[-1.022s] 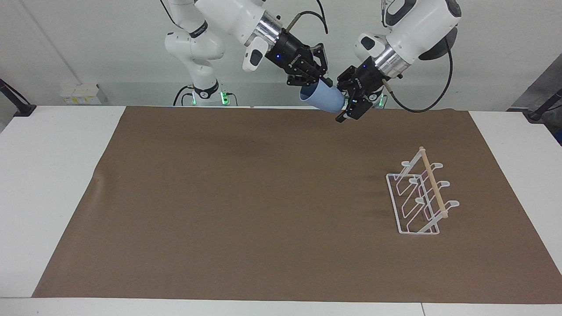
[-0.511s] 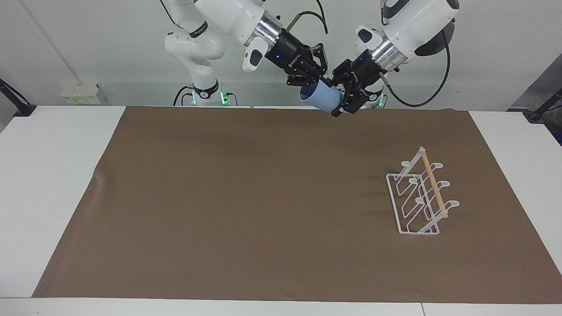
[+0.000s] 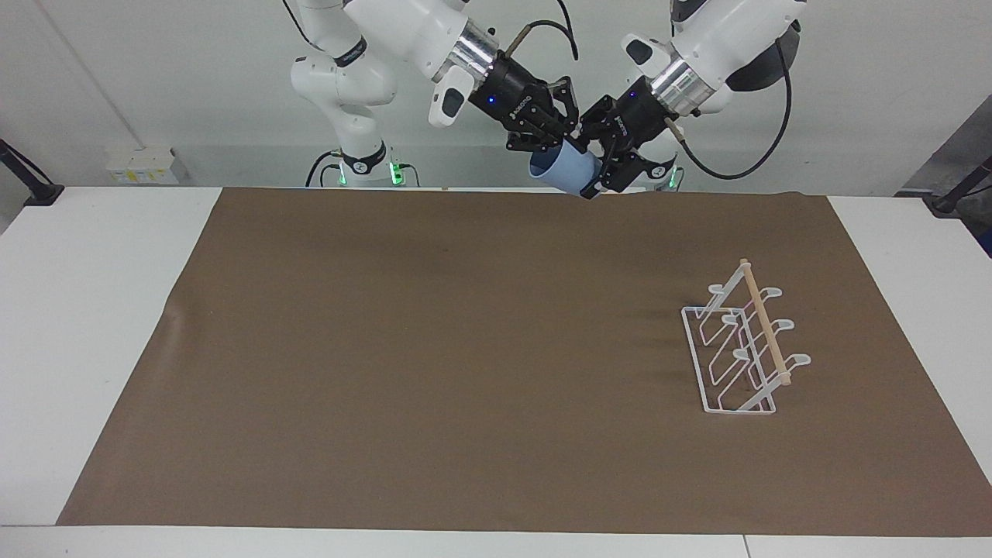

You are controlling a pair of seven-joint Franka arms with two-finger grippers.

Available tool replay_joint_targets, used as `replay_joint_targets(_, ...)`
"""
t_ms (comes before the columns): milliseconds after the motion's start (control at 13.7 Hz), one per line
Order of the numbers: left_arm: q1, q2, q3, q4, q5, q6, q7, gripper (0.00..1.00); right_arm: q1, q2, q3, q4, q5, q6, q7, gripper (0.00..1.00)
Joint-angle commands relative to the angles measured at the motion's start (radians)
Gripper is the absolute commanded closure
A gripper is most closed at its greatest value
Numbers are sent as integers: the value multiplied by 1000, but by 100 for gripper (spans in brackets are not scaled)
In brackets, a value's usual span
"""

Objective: Hang cup on cup holder
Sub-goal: 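Close the left gripper on the cup bottom held by the right gripper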

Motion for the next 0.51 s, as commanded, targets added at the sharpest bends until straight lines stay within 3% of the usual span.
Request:
replay_joint_targets(0, -10, -12, -10, 2, -13, -17, -44, 100, -15, -9, 9, -5, 26, 17, 12, 100)
replay_joint_targets(365, -10, -14, -8, 2, -13, -34, -64, 100, -15, -9, 7, -5, 25, 17, 12, 100)
replay_joint_targets(438, -10, -15, -8, 2, -13, -34, -64, 100, -15, -9, 7, -5, 25, 17, 12, 83)
